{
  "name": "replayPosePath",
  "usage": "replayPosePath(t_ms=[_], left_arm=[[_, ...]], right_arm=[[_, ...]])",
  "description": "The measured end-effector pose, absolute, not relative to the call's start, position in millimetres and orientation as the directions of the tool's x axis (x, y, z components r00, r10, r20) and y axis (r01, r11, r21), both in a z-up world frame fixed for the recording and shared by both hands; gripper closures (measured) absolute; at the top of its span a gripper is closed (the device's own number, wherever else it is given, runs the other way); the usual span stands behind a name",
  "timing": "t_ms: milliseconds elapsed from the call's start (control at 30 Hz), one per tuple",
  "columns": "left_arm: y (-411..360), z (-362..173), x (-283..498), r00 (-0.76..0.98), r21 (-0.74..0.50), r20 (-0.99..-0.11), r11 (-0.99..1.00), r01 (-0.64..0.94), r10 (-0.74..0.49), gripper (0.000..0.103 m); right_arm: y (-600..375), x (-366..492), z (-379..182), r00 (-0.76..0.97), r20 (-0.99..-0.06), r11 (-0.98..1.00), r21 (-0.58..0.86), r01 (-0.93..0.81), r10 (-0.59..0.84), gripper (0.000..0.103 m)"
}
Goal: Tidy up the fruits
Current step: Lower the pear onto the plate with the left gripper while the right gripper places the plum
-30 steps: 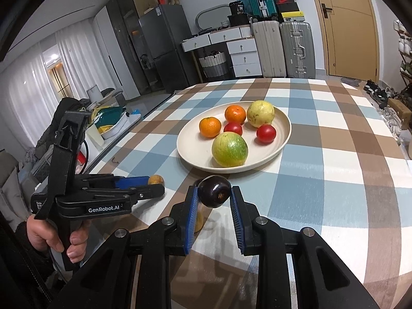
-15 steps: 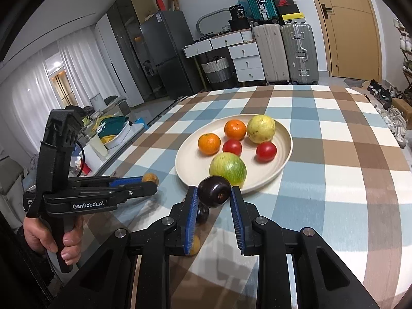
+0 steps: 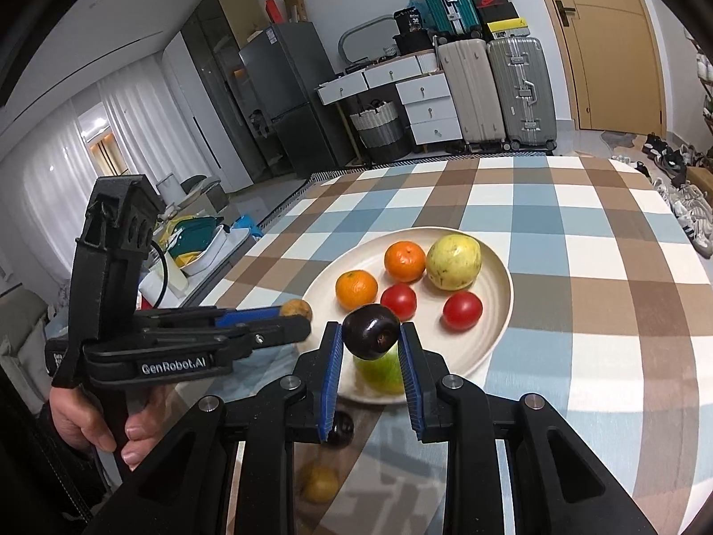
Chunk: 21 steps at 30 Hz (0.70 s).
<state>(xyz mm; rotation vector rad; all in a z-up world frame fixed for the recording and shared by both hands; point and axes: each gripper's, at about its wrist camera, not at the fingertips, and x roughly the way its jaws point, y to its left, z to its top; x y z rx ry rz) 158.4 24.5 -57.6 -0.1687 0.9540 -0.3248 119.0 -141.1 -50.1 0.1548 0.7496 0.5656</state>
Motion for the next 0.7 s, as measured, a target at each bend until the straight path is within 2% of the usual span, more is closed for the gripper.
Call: replayPosePath(t_ms=[700], left_arm=[[5, -71, 208, 0.472, -0.287, -0.801, 0.928, 0.236, -0.368, 0.077]], right_arm=[[-136, 183, -71, 0.532, -0.663, 0.848, 0.363, -0.386, 0.526, 0.077]])
